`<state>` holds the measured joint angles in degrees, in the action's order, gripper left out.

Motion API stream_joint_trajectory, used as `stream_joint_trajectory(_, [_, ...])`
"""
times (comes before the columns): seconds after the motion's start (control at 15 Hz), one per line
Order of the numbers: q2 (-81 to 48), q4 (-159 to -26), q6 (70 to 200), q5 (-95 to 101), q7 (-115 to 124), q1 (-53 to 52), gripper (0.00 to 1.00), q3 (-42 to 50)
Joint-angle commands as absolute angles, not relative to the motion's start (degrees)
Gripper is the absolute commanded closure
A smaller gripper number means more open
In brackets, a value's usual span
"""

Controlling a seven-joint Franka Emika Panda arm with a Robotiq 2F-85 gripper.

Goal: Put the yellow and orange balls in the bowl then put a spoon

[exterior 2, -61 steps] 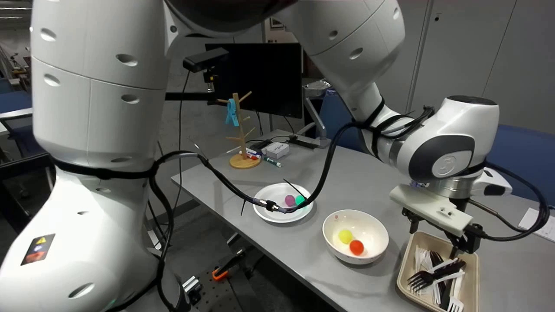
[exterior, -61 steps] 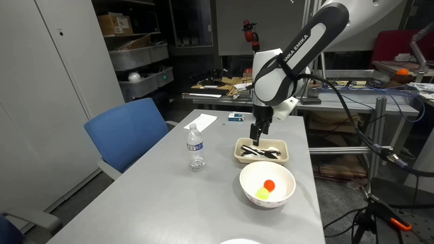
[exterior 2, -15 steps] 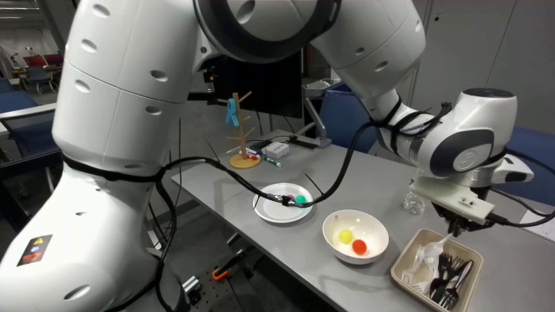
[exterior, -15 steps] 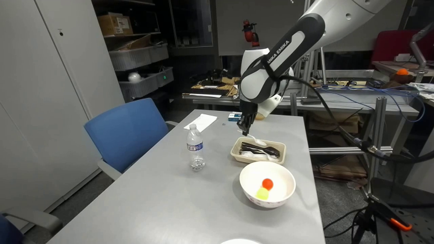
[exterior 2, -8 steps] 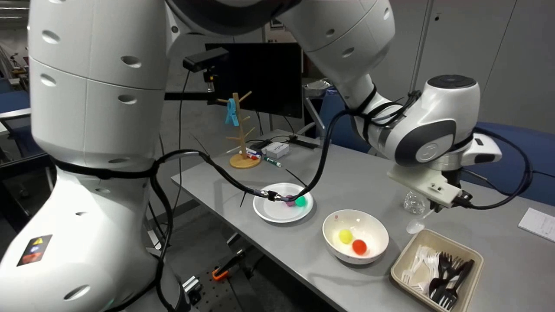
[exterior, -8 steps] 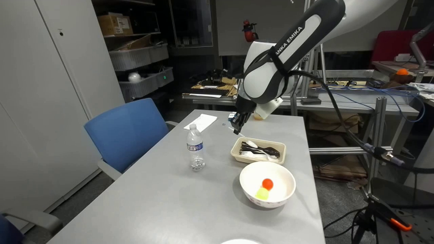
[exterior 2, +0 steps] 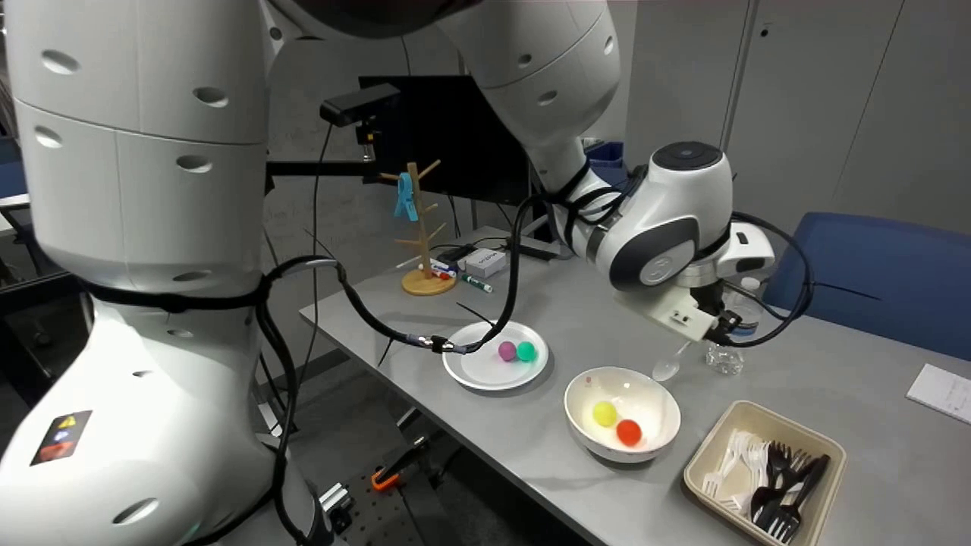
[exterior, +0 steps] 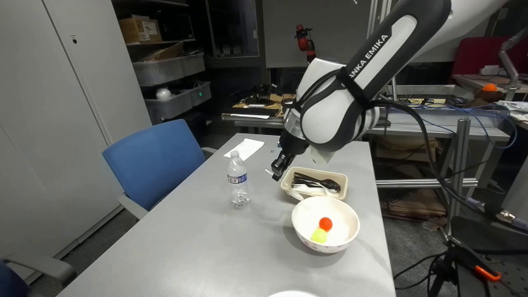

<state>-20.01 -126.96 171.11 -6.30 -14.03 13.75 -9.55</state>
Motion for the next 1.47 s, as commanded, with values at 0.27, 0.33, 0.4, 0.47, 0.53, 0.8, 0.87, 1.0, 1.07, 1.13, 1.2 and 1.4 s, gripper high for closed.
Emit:
stream_joint_trajectory(0.27, [-16.04, -137.12, 179.76, -7.58, -15.67, 17.33, 0.98, -16.33])
stream_joint_trajectory(0.33, [-15.72, -138.26, 180.49, -7.49, -15.71, 17.87, 0.98, -16.79])
stream_joint_trajectory(0.4, [-15.46, -139.24, 181.17, -7.28, -15.62, 18.24, 0.98, -17.01])
stream_joint_trajectory(0.47, [-15.15, -140.22, 181.58, -7.10, -15.71, 18.73, 0.98, -17.36])
stream_joint_trajectory(0.53, [-14.95, -141.12, 182.28, -6.98, -15.70, 19.16, 0.98, -17.64])
stream_joint_trajectory(0.8, [-14.37, -143.84, 184.83, -6.03, -15.24, 18.85, 0.98, -16.71])
stream_joint_trajectory(0.87, [-14.48, -144.24, 186.04, -5.72, -14.98, 17.90, 0.98, -15.56])
stream_joint_trajectory(1.0, [-14.91, -144.71, 188.34, -5.31, -15.11, 17.11, 0.98, -14.26])
stream_joint_trajectory(1.07, [-15.11, -144.86, 189.45, -5.32, -15.19, 16.80, 0.98, -13.71])
stream_joint_trajectory(1.13, [-15.48, -144.77, 189.97, -5.40, -15.32, 17.17, 0.98, -13.92])
stream_joint_trajectory(1.2, [-15.62, -144.85, 190.50, -5.45, -15.46, 17.07, 0.98, -13.69])
stream_joint_trajectory(1.4, [-15.69, -145.18, 191.19, -5.57, -15.63, 17.14, 0.98, -13.73])
